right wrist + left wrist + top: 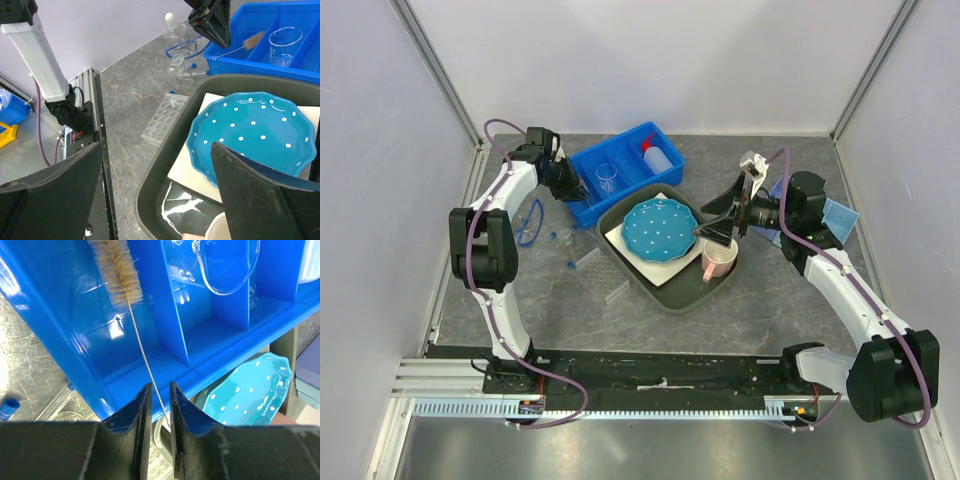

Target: Organize the chemistry lab equipment

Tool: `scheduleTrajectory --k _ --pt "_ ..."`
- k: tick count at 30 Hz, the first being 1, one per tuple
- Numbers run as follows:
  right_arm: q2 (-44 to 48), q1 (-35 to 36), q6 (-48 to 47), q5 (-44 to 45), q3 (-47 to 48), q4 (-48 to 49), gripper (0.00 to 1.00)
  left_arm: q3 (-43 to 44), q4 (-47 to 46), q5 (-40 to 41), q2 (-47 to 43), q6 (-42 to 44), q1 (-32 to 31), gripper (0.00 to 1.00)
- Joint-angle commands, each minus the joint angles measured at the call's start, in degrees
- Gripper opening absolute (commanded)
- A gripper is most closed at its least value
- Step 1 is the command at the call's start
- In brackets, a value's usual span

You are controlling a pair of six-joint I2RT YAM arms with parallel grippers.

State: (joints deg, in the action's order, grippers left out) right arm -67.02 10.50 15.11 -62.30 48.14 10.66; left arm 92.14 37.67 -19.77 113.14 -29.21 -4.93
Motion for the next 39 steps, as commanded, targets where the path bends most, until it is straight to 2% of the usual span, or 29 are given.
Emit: scheduleTrajectory --k 1,6,11,13,16,17,20,21,22,27,31,39 --pt "0.49 0.04 -1.67 -1.77 -0.24 2.27 0.96 1.29 0.21 0.26 -1.34 1.17 0.36 0.28" --pt "0.31 0.04 -3.42 -1.59 0.11 0.86 0.97 3.22 0.56 -0.18 -4.59 3.01 0.36 0.39" --pt "0.40 -0.04 -6.84 -1.33 0.64 -2.29 0.97 2.53 -0.22 0.69 -12.76 6.44 0.36 0.47" --pt "0.40 0.04 -9.13 -1.33 0.81 -3.36 0.97 -0.54 -2.76 1.05 -16.62 8.64 0.36 0.51" --pt "0.58 -0.04 -12.38 -1.68 0.64 -4.41 0.97 -8.27 -6.54 1.66 -26.28 12.76 0.45 0.60" --pt "0.58 0.04 -13.09 -1.94 0.64 -5.11 0.97 -10.73 -9.17 2.36 -31.96 13.99 0.45 0.62" --pt "0.84 0.04 -18.00 -2.03 0.81 -8.00 0.97 -20.83 -12.52 5.51 -40.25 17.51 0.53 0.74" --pt "0.84 -0.04 -19.32 -2.12 0.99 -8.80 0.98 -25.64 -12.97 6.40 -44.98 18.39 0.62 0.82" --pt "0.76 -0.04 -20.99 -2.12 0.99 -9.33 0.98 -28.13 -13.32 7.19 -47.46 18.66 0.62 0.86" --pt "-0.56 -0.66 -25.39 -2.91 0.82 -12.67 0.98 -39.47 -12.10 8.17 -56.79 19.11 0.71 0.87" --pt "-1.18 -1.54 -29.96 -3.87 0.46 -15.05 0.98 -44.23 -11.66 7.29 -61.89 18.05 0.62 0.88" --pt "-1.97 -2.24 -33.13 -3.44 -0.59 -16.81 0.98 -49.68 -13.41 10.80 -61.73 19.45 0.62 0.89"
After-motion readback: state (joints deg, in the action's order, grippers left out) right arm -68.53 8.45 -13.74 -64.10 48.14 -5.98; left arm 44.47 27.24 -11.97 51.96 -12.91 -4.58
